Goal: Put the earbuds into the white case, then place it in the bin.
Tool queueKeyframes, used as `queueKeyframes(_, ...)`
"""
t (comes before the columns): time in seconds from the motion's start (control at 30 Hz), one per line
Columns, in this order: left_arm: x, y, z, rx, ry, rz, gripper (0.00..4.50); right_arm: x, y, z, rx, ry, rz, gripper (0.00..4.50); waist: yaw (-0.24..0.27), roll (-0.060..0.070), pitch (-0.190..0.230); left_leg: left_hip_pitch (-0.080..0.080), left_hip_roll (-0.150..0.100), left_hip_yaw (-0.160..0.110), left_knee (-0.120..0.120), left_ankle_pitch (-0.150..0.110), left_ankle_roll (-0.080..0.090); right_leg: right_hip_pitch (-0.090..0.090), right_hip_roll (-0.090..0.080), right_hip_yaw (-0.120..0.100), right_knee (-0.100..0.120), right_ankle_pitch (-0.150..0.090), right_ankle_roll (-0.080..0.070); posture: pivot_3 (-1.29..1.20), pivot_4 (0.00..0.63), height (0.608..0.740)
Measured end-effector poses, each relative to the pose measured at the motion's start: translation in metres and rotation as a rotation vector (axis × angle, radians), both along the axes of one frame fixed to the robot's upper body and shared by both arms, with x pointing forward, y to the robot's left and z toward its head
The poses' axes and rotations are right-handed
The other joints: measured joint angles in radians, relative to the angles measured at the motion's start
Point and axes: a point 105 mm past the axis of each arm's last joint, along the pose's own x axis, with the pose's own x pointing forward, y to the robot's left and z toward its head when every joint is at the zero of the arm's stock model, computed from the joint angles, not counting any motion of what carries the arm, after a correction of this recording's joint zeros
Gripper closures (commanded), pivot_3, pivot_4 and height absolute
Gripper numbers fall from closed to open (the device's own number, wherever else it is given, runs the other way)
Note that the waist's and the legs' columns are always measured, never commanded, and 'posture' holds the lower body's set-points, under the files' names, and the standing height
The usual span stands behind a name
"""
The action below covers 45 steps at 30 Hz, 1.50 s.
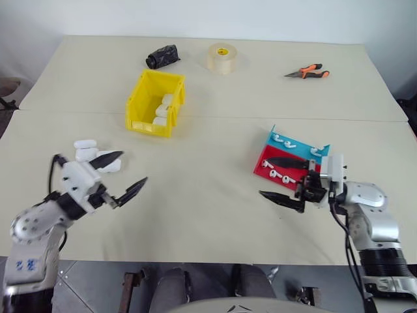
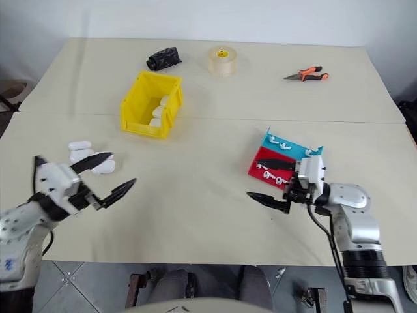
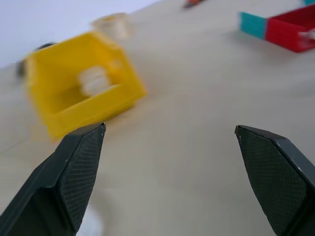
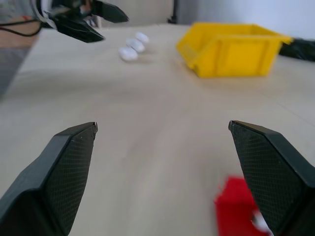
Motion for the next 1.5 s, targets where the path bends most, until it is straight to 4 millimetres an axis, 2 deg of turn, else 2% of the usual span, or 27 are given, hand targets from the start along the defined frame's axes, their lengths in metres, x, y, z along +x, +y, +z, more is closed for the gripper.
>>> queueKeyframes(0.17,-0.022,0.040,-0.029,-0.100,0.107,0.290,0.02,-0.001,0.024,0.008,0.066,-0.050,0.065,0.00,0.006,-0.001,0.000,0.000,0.000,-0.001,0.000,0.000,0.000,0.001,0.000,0.000,-0.001,0.000,0.000,0.00,0.150,0.740)
queueKeyframes(0.23,-0.030,0.049,-0.036,-0.128,0.139,0.382,0.02,-0.001,0.027,0.010,0.074,-0.073,0.076,0.00,0.011,-0.001,0.000,-0.001,-0.001,-0.001,0.000,0.000,0.000,0.001,0.000,0.000,-0.001,0.000,0.000,0.00,0.150,0.740)
queueKeyframes(0.47,-0.034,0.047,-0.030,-0.199,0.218,0.533,0.02,0.002,0.027,0.011,0.074,-0.077,0.083,0.00,0.013,-0.001,-0.001,0.000,-0.001,-0.001,0.000,0.000,0.000,0.001,0.000,0.000,-0.001,0.000,0.000,0.00,0.150,0.740)
queueKeyframes(0.6,-0.019,0.039,-0.019,-0.241,0.280,0.553,0.02,0.003,0.025,0.010,0.067,-0.068,0.083,0.00,0.012,-0.001,-0.001,0.000,-0.001,-0.002,0.001,0.000,0.000,0.002,0.000,0.000,0.000,0.000,0.000,0.00,0.150,0.740)
queueKeyframes(0.7,0.002,0.037,-0.004,-0.276,0.326,0.591,0.02,0.004,0.024,0.010,0.060,-0.055,0.083,0.00,0.010,-0.002,-0.001,0.000,-0.001,-0.003,0.001,0.000,0.000,0.002,0.000,0.000,0.000,0.000,0.000,0.00,0.150,0.740)
queueKeyframes(0.83,0.023,0.031,0.010,-0.263,0.462,0.651,0.02,0.004,0.024,0.010,0.055,-0.038,0.084,0.00,0.003,-0.003,-0.002,0.001,-0.001,-0.003,0.000,0.000,0.000,0.002,0.000,0.000,0.001,0.000,0.000,0.00,0.150,0.740)
queueKeyframes(1.03,0.041,0.038,-0.001,-0.234,0.672,0.720,0.02,0.002,0.023,0.009,0.053,-0.031,0.082,0.00,-0.013,-0.003,-0.001,0.003,-0.001,-0.002,-0.005,0.001,-0.001,0.001,0.000,0.001,0.001,0.000,0.000,0.00,0.150,0.740)
queueKeyframes(1.2,0.060,0.040,0.005,-0.253,0.700,0.751,0.02,-0.002,0.024,0.005,0.059,-0.023,0.069,0.00,-0.016,-0.003,-0.002,0.003,-0.002,-0.002,-0.005,0.001,-0.001,0.002,0.000,0.001,0.001,0.000,0.000,0.00,0.150,0.740)
queueKeyframes(1.27,0.065,0.036,0.004,-0.246,0.723,0.734,0.02,-0.004,0.024,0.003,0.064,-0.018,0.065,0.00,-0.017,-0.003,-0.002,0.003,-0.002,-0.002,-0.005,0.001,-0.001,0.002,0.000,0.001,0.001,0.000,0.000,0.00,0.150,0.740)
queueKeyframes(1.37,0.069,0.025,-0.006,-0.211,0.781,0.694,0.02,-0.005,0.026,0.003,0.076,-0.017,0.056,0.00,-0.020,-0.003,-0.002,0.003,-0.002,-0.002,-0.005,0.001,-0.001,0.001,0.000,0.001,0.001,0.000,0.000,0.00,0.150,0.740)
queueKeyframes(1.5,0.071,0.026,-0.005,-0.188,0.796,0.697,0.02,-0.007,0.028,0.005,0.082,-0.031,0.053,0.00,-0.021,-0.003,-0.002,0.005,-0.002,-0.002,-0.006,0.001,-0.002,0.001,0.000,0.002,0.001,0.000,0.000,0.00,0.150,0.740)
